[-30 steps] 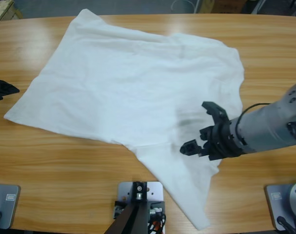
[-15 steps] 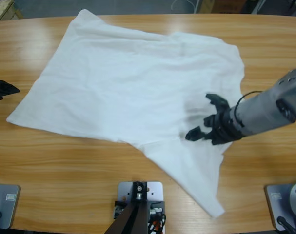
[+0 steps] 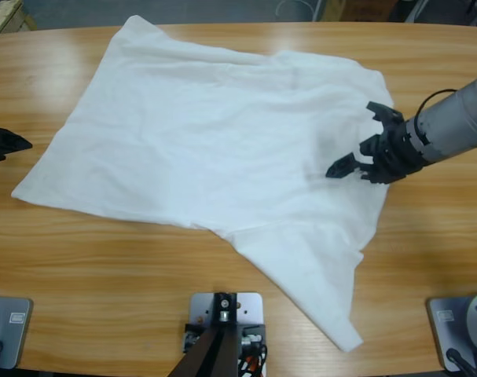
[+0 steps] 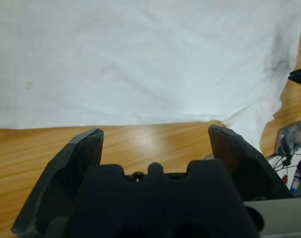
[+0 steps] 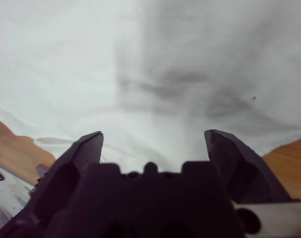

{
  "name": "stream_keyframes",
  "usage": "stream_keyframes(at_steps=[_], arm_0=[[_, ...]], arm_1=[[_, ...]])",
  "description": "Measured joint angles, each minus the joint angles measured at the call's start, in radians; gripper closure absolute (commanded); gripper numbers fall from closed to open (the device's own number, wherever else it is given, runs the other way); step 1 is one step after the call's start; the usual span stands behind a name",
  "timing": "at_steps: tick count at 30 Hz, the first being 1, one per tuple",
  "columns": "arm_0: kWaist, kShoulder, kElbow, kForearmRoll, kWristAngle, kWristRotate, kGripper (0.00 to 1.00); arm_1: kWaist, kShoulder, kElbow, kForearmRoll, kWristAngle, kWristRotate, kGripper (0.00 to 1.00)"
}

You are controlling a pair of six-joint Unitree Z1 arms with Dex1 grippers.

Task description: Fold clothes

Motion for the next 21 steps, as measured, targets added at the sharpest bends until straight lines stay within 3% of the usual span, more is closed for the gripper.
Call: stream_keyframes(at_steps=[18, 21], arm_0=[[0.0, 0.007, 0.0, 0.0, 0.0, 0.0, 0.179], [0.0, 0.007, 0.0, 0.0, 0.0, 0.0, 0.179]], arm_1=[[-0.108, 0.122, -0.152, 0.098, 0.0, -0.106, 0.164], [-0.115, 0.15, -0.163, 0.108, 0.001, -0.113, 0.081]])
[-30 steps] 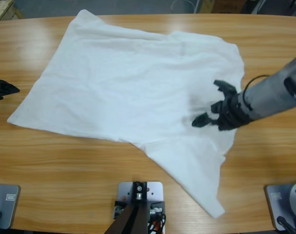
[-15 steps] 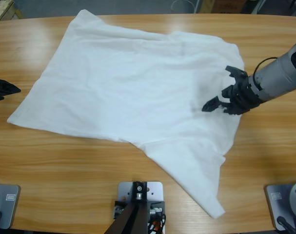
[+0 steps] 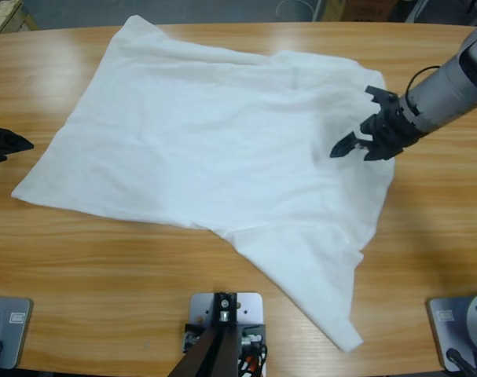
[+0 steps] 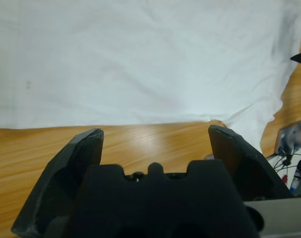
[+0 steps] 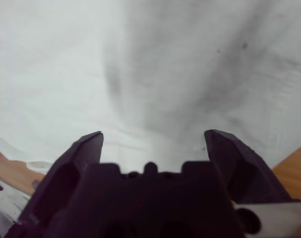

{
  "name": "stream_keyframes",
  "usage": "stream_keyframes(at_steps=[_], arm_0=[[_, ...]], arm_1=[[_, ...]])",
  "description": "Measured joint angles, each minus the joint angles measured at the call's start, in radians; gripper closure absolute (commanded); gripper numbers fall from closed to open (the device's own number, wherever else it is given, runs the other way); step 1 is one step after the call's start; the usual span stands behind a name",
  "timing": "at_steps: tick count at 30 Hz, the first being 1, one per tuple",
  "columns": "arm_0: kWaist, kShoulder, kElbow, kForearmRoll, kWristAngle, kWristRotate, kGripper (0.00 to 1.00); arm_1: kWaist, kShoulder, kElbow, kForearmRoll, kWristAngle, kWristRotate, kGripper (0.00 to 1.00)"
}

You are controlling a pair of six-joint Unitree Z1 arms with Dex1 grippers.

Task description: Fold clothes

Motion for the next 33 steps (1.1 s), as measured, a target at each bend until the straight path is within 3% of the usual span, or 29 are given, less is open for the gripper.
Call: stream_keyframes(at_steps=[3, 11, 23, 33], arm_0=[[0.0, 0.0, 0.0, 0.0, 0.0, 0.0, 0.179], [0.0, 0.0, 0.0, 0.0, 0.0, 0.0, 0.179], [0.0, 0.005, 0.0, 0.0, 0.0, 0.0, 0.179], [0.0, 0.015, 0.0, 0.0, 0.0, 0.0, 0.178]], arm_1=[[-0.004, 0.015, -0.008, 0.0, -0.013, -0.011, 0.059], [0.004, 0.054, -0.03, 0.006, -0.195, -0.043, 0.055], [0.021, 0.133, -0.162, 0.085, -0.229, -0.094, 0.055], [-0.207, 0.214, -0.369, 0.248, -0.294, -0.163, 0.055]])
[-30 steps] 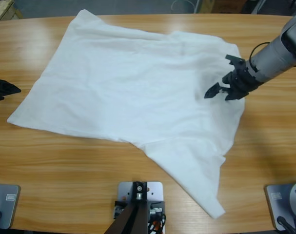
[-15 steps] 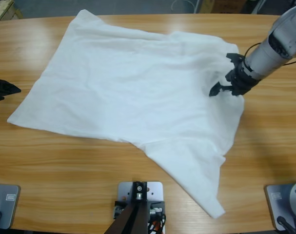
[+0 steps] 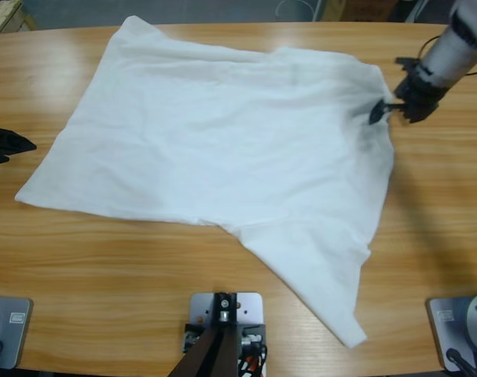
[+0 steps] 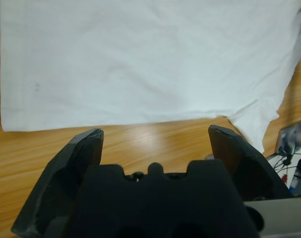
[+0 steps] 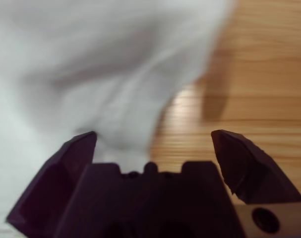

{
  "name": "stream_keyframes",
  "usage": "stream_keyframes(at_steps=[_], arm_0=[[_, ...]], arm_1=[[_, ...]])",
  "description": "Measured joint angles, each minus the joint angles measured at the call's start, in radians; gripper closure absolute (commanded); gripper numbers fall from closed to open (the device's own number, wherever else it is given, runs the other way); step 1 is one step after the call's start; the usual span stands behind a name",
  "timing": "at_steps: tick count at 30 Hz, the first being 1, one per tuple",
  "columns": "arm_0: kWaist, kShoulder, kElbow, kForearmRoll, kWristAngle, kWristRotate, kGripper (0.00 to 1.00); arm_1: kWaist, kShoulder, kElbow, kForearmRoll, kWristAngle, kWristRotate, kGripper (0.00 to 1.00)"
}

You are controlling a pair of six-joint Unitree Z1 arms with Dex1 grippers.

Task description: Fold clothes

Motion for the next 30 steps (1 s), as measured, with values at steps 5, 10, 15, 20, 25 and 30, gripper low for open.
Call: stream_keyframes(at_steps=[5, 10, 15, 20, 25, 30], arm_0=[[0.0, 0.004, 0.0, 0.0, 0.0, 0.0, 0.179], [0.0, 0.005, 0.0, 0.0, 0.0, 0.0, 0.179], [0.0, 0.01, 0.0, 0.0, 0.0, 0.0, 0.179], [0.0, 0.012, 0.0, 0.0, 0.0, 0.0, 0.179], [0.0, 0.012, 0.0, 0.0, 0.0, 0.0, 0.179], [0.0, 0.012, 0.0, 0.0, 0.0, 0.0, 0.179]], arm_1=[[-0.032, 0.029, -0.05, 0.041, -0.021, -0.002, 0.044], [-0.032, 0.03, -0.056, 0.057, -0.048, -0.002, 0.0], [0.044, 0.027, -0.095, 0.064, -0.056, -0.004, 0.0], [0.115, 0.028, -0.225, 0.1, -0.059, -0.024, 0.004], [0.107, 0.04, -0.304, 0.143, -0.059, -0.027, 0.011], [0.061, 0.087, -0.335, 0.153, -0.059, -0.035, 0.018]])
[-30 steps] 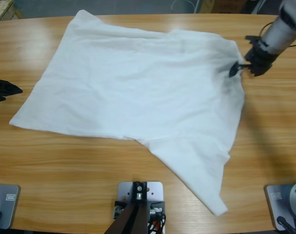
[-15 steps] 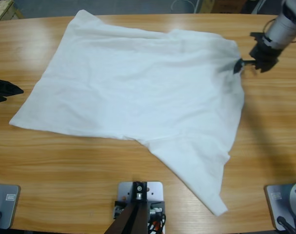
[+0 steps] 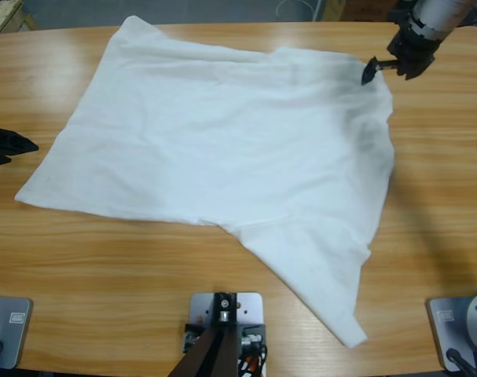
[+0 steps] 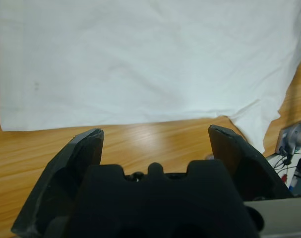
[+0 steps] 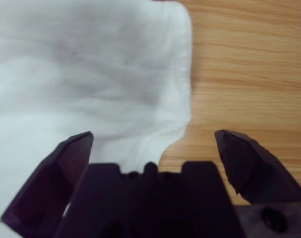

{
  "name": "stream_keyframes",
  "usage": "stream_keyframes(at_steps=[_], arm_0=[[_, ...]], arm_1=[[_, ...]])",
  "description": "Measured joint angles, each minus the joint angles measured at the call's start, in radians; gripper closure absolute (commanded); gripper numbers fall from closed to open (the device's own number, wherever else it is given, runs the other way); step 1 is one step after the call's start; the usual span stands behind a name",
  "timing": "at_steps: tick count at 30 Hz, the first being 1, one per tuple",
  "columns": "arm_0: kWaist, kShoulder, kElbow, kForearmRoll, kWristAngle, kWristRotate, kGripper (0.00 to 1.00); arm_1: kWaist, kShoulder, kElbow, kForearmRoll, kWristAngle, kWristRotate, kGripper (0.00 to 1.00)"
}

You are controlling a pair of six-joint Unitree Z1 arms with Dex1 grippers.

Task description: Fold clothes

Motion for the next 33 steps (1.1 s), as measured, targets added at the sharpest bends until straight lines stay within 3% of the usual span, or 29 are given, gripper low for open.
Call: stream_keyframes(at_steps=[4, 6, 8, 11, 12, 27, 28, 29, 30, 31, 33], arm_0=[[0.0, 0.0, 0.0, 0.0, 0.0, 0.0, 0.179], [0.0, 0.0, 0.0, 0.0, 0.0, 0.0, 0.179], [0.0, 0.0, 0.0, 0.0, 0.0, 0.0, 0.179], [0.0, 0.0, 0.0, 0.0, 0.0, 0.0, 0.179], [0.0, 0.0, 0.0, 0.0, 0.0, 0.0, 0.179], [0.0, 0.0, 0.0, 0.0, 0.0, 0.0, 0.179], [0.0, 0.0, 0.0, 0.0, 0.0, 0.0, 0.179], [0.0, 0.0, 0.0, 0.0, 0.0, 0.0, 0.179], [0.0, 0.0, 0.0, 0.0, 0.0, 0.0, 0.179], [0.0, 0.0, 0.0, 0.0, 0.0, 0.0, 0.179], [0.0, 0.0, 0.0, 0.0, 0.0, 0.0, 0.179]], arm_1=[[-0.006, 0.039, -0.014, 0.002, 0.0, -0.002, 0.042], [-0.013, 0.057, -0.025, 0.006, 0.0, -0.004, 0.203], [-0.019, 0.07, -0.046, 0.01, 0.0, -0.007, 0.46], [-0.026, 0.084, -0.059, 0.012, 0.008, -0.011, 0.936], [-0.03, 0.088, -0.06, 0.013, 0.015, -0.013, 1.0], [-0.085, 0.137, -0.1, 0.052, 0.147, -0.06, 1.0], [-0.086, 0.137, -0.1, 0.053, 0.147, -0.06, 0.902], [-0.087, 0.137, -0.1, 0.055, 0.147, -0.06, 0.392], [-0.087, 0.137, -0.1, 0.057, 0.139, -0.061, 0.16], [-0.087, 0.137, -0.102, 0.064, 0.122, -0.061, 0.062], [-0.087, 0.137, -0.114, 0.093, 0.078, -0.061, 0.0]])
